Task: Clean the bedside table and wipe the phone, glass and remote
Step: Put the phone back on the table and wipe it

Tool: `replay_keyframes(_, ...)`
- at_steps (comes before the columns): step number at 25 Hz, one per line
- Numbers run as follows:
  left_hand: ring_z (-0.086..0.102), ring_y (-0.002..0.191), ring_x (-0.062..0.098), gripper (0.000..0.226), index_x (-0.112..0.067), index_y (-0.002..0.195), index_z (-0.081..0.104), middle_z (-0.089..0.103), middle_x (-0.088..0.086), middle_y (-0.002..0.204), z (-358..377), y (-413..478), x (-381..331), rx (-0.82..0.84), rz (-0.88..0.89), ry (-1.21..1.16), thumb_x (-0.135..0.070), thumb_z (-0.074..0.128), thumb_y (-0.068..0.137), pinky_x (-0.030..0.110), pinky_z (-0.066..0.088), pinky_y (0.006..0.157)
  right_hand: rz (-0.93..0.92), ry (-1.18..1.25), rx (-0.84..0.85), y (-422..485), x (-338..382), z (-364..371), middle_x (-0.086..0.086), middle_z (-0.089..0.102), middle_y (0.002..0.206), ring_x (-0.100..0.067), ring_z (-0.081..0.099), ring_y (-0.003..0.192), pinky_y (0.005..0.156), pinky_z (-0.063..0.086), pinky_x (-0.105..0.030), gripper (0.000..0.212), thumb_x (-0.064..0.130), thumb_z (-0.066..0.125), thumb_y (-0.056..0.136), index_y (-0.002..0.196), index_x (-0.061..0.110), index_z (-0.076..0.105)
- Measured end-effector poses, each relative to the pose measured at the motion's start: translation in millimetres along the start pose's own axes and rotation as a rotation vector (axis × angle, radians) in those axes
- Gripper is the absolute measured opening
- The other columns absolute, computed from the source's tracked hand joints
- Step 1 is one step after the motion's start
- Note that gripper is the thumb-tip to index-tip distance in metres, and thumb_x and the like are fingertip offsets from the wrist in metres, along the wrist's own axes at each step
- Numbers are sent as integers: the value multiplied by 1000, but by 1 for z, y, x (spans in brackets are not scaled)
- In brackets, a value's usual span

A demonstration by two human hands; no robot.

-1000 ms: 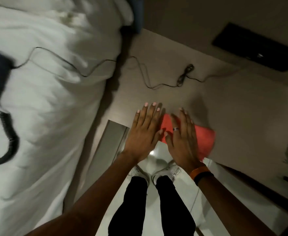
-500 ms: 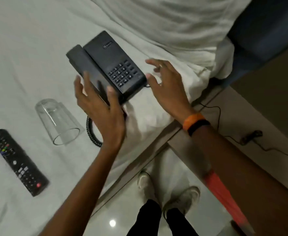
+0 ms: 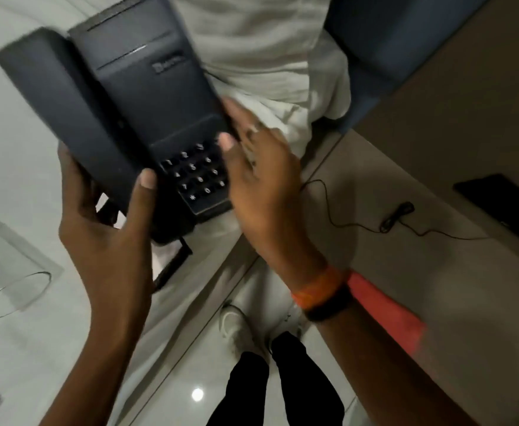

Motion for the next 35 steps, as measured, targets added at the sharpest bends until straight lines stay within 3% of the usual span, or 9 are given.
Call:
replay_keyframes(6, 65, 118, 19, 83, -23, 154, 41, 63, 5, 135, 101, -48, -48, 370, 54, 39, -31, 81, 82, 43, 54, 101, 236, 167, -280, -65, -52, -152, 3, 69, 129, 4, 66, 116, 90, 51, -9, 40, 5, 55, 102, 143, 5, 54)
replay_keyframes(8, 65, 116, 19, 86, -31, 153, 41, 65, -3, 133, 146, -53, -39, 490, 53, 79, -38, 82, 78, 44, 55, 98, 303, 161, -332, -70, -90, -176, 5, 70, 125, 4, 68, 112, 90, 53, -12, 41, 6, 55, 103, 144, 6, 54)
replay_keyframes(10, 64, 118, 20, 90, -35, 153, 38, 65, -13, 133, 190, -52, -12, 609, 25, 117, -45, 81, 74, 45, 56, 98, 402, 184, -359, -75, -138, -187, -1, 68, 133, -6, 66, 121, 102, 55, -28, 44, 12, 57, 103, 147, 9, 51)
replay_keyframes(13, 66, 119, 17, 97, -25, 154, 37, 66, -5, 135, 245, -47, 38, 761, -96, 138, -47, 82, 71, 46, 55, 101, 551, 258, -390, -75, -204, -189, -11, 57, 148, -22, 56, 137, 116, 44, -50, 49, 12, 58, 101, 149, 9, 47)
replay_keyframes(19, 66, 111, 12, 75, -19, 150, 41, 65, -5, 125, 305, -31, 84, 894, -194, 276, -20, 78, 86, 27, 58, 93, 718, 392, -349, -59, -277, -175, -14, 52, 151, -26, 53, 138, 114, 46, -51, 52, 7, 53, 104, 153, 13, 39)
replay_keyframes(23, 64, 90, -15, 59, -20, 142, 49, 62, -23, 106, 323, -37, 94, 970, -142, 348, -14, 74, 89, 6, 53, 76, 779, 418, -414, -61, -300, -170, -14, 49, 154, -26, 49, 141, 116, 43, -52, 54, 5, 55, 102, 153, 14, 39)
replay_keyframes(28, 67, 102, -7, 57, -28, 138, 51, 69, -12, 116, 338, -38, 96, 983, -129, 311, -10, 74, 89, 21, 57, 92, 761, 351, -495, -58, -312, -169, -12, 51, 153, -23, 50, 142, 116, 44, -52, 62, 24, 58, 91, 151, 16, 45)
replay_keyframes(31, 69, 111, 11, 58, -25, 137, 55, 71, -1, 123, 357, -29, 93, 976, -122, 284, -22, 78, 84, 40, 57, 100, 767, 352, -534, -38, -315, -179, -13, 58, 147, -24, 56, 136, 113, 48, -51, 58, 18, 59, 92, 149, 16, 49)
replay_keyframes(35, 69, 110, 10, 68, -26, 143, 52, 70, -5, 121, 371, -20, 92, 973, -103, 306, -29, 80, 81, 42, 58, 98, 779, 299, -522, -27, -319, -189, -17, 63, 140, -26, 60, 130, 110, 50, -48, 52, -1, 59, 97, 146, 10, 51)
Point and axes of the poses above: each hand's wrist, its own y-axis towards the middle knuckle, its own z-axis out of the palm, x = y × z, the point moved 2 cm from there along y, towards the middle knuckle
